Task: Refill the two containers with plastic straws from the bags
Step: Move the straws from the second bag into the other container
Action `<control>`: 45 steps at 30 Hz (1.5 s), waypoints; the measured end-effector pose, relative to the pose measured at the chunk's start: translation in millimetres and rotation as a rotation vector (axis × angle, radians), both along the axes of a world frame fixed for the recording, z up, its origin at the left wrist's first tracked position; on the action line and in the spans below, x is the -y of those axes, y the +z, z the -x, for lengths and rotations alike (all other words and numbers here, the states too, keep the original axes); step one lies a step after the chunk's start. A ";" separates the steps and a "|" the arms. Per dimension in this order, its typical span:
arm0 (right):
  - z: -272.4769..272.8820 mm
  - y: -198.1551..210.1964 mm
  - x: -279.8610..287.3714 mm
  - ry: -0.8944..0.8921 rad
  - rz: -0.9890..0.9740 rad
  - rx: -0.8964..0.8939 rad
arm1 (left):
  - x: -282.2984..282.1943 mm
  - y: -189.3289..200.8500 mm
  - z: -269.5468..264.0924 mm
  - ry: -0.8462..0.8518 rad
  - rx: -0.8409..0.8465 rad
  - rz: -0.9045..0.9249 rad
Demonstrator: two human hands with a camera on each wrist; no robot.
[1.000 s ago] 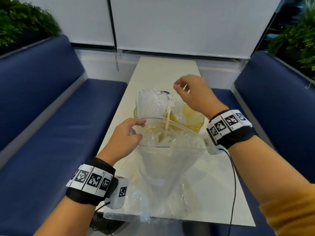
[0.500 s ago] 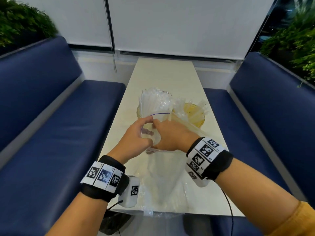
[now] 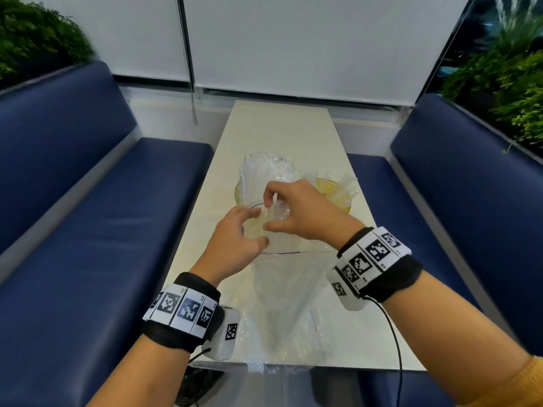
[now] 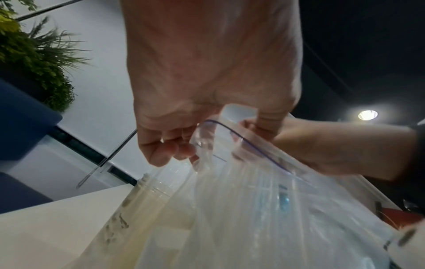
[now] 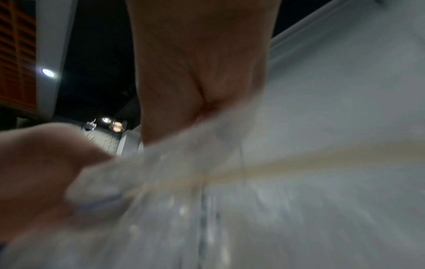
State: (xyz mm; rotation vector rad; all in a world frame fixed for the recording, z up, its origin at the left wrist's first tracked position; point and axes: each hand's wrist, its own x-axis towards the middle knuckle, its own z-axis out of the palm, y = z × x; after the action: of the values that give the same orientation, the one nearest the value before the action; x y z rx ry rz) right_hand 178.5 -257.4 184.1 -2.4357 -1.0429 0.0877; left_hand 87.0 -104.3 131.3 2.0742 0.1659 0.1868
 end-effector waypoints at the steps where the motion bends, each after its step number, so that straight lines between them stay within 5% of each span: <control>1: -0.5 8.9 0.8 -0.001 -0.033 0.014 | 0.3 0.1 -0.3 -0.034 -0.001 -0.013; 4: 4.1 30.4 -2.3 0.048 -0.067 0.063 | 7.9 2.3 -1.1 -0.087 0.009 -0.052; 9: 13.9 42.4 -17.2 0.091 -0.139 0.110 | 28.4 -3.2 -9.7 0.148 0.110 0.131; 15: 33.6 3.8 -33.0 -0.240 -0.601 -0.085 | 28.1 -3.9 -16.4 0.210 0.230 0.204; 18: 43.0 -20.0 -45.2 -0.324 -0.589 -0.257 | 31.9 -3.0 -16.9 0.216 0.262 0.032; 22: 43.6 -25.1 -50.4 -0.314 -0.588 -0.226 | 28.0 -6.0 -14.6 0.244 0.133 0.167; 29: 24.7 66.7 -26.4 -0.202 -0.977 -0.257 | 19.5 -19.2 -9.2 0.210 0.051 0.043; 35: -30.6 142.3 31.8 -0.148 -1.235 -0.039 | 5.4 -16.0 -6.0 0.190 0.070 -0.009; 39: -83.9 108.0 46.4 -0.278 -1.167 -0.013 | -0.2 -10.7 -6.4 0.186 0.052 -0.041; 45: -130.5 2.5 50.5 -0.501 -0.963 -0.218 | -4.0 -3.8 -5.0 0.172 0.042 -0.076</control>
State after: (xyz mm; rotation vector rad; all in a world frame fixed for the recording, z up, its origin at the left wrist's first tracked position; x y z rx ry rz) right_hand 309.0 -308.0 186.6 -1.6612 -0.2311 -0.2546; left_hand 92.0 -100.2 127.5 2.1295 0.3157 0.3461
